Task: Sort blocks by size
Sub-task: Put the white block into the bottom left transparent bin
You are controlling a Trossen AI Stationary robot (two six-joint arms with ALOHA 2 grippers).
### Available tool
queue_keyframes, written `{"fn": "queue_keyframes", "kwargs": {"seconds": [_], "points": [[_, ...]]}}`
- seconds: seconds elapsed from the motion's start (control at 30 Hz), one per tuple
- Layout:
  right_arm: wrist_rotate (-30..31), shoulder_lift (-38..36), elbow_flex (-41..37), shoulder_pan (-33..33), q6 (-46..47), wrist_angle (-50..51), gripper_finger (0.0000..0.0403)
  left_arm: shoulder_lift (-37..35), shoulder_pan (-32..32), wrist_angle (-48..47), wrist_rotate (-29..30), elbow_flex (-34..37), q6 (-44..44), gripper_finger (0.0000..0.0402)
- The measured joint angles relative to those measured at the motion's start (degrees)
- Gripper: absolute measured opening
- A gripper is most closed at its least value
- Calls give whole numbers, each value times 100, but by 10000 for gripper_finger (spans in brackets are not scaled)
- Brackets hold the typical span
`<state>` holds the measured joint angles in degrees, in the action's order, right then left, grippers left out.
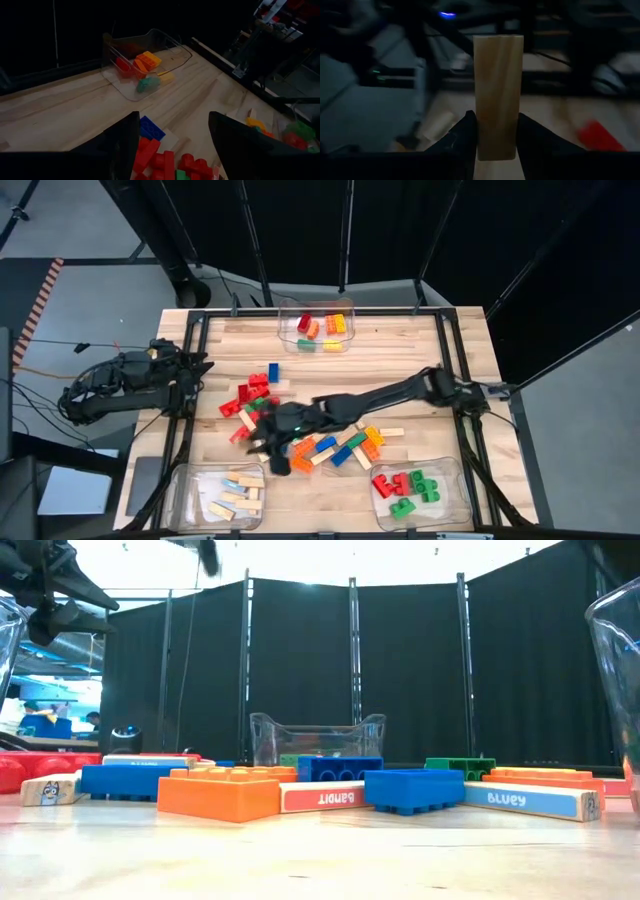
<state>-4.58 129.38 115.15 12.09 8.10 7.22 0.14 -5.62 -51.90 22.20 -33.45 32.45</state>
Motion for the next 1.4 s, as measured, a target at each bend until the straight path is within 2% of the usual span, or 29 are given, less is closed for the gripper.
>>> {"fn": "queue_keyframes", "kwargs": {"seconds": [0.2, 0.3, 0.37, 0.43, 0.57, 0.63, 0.77, 0.87, 0.93, 1.07, 1.13, 1.27, 1.33, 1.4], "points": [[-1094, 1162, 1501, 60, 88, 21, 117, 0, 0, -2, -22, 0, 2, 245], [-1747, 1561, 1950, 62, 491, 16, 117, 0, 1, 0, -22, 0, 2, 245], [-1986, 1690, 1967, 66, 833, -137, 117, 0, 2, -2, -20, 0, 0, 245], [-2026, 1710, 1926, 69, 1069, -54, 136, 0, 1, -4, -22, 0, 2, 245], [-1924, 1686, 1933, 86, 1125, 79, 235, 0, 0, -4, -21, 0, 1, 245], [-1898, 1662, 1933, 87, 1126, 102, 269, 0, 0, -4, -20, 0, 2, 245], [-1816, 1463, 1972, 19, 1475, 693, 282, 0, 1, -7, -20, 0, 0, 245], [-1810, 996, 1976, -188, 1805, 2003, 266, 0, 0, -7, -20, 0, 0, 245], [-1580, 654, 1994, -285, 1873, 3198, 254, 0, 1, -11, -20, 0, 1, 245], [-236, 96, 1985, -199, 1497, 6019, 236, 0, 1, -11, -20, 0, 0, 245], [357, -149, 1918, -89, 1441, 6937, 232, 0, 1, -13, -20, 0, 0, 245], [719, -1092, 1317, 47, 1663, 7611, 228, 0, 1, -13, -20, 0, 0, 245], [945, -1696, 738, 135, 1920, 7610, 226, 0, 1, -13, -20, 0, 0, 245], [1490, -2371, 9, 315, 2375, 7507, 223, 0, 0, -15, -20, 0, 0, 245]]}}
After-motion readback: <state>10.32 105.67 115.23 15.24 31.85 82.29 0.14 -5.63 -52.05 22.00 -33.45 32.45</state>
